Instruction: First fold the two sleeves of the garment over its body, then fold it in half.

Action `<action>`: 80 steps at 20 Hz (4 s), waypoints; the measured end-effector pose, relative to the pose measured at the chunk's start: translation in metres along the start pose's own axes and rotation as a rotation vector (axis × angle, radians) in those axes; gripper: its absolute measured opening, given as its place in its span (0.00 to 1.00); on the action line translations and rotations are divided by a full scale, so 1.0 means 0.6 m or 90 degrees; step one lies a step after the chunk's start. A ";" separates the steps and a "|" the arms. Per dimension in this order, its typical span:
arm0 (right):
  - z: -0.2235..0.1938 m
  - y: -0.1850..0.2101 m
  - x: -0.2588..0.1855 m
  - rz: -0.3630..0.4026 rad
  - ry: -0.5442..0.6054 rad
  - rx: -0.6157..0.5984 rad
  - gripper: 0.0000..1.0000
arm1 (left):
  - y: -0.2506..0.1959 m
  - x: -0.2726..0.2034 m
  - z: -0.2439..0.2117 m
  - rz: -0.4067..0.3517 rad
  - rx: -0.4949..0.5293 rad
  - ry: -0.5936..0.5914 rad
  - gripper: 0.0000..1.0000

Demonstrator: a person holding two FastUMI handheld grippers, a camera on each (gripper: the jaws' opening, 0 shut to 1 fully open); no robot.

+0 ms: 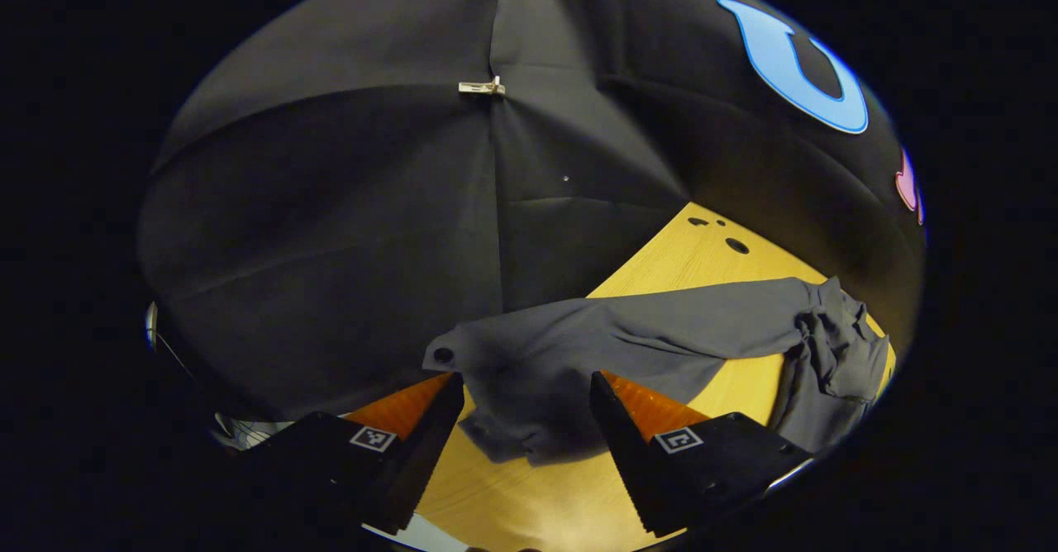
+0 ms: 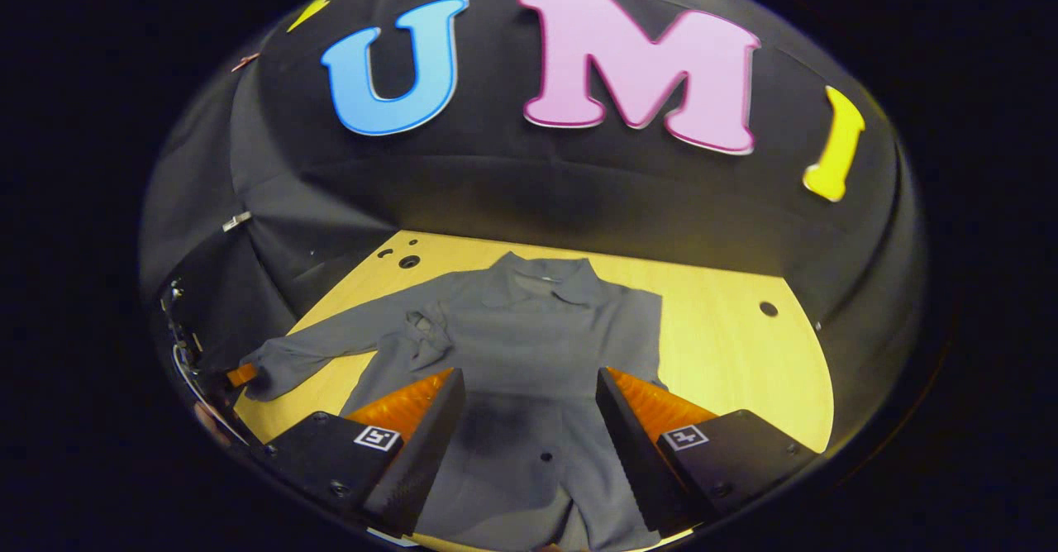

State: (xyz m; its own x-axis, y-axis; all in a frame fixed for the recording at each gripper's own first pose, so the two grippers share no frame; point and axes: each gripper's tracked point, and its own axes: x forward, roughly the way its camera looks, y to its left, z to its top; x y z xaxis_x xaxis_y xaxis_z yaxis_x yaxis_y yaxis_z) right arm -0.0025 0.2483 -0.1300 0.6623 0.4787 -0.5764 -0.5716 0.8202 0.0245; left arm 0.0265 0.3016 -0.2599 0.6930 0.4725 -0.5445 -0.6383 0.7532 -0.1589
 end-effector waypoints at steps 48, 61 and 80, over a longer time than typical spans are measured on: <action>-0.193 -0.440 -0.051 -0.094 0.072 0.183 0.99 | -0.899 -0.246 0.031 -0.450 0.277 -0.029 0.05; -0.226 -0.446 -0.064 -0.051 0.084 0.128 0.99 | -1.083 -0.299 -0.150 -0.483 0.385 0.036 0.29; -0.319 -0.238 -0.052 -0.035 0.192 0.149 0.99 | -0.440 -0.325 -0.251 -0.351 0.366 0.111 0.96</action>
State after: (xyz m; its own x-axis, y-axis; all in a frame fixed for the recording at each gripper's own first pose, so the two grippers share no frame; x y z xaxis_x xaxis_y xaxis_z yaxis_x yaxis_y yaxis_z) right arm -0.0341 0.0563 -0.2717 0.4974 0.3466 -0.7953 -0.3893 0.9084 0.1525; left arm 0.0093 -0.0580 -0.2359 0.7650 -0.0777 -0.6393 0.0847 0.9962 -0.0198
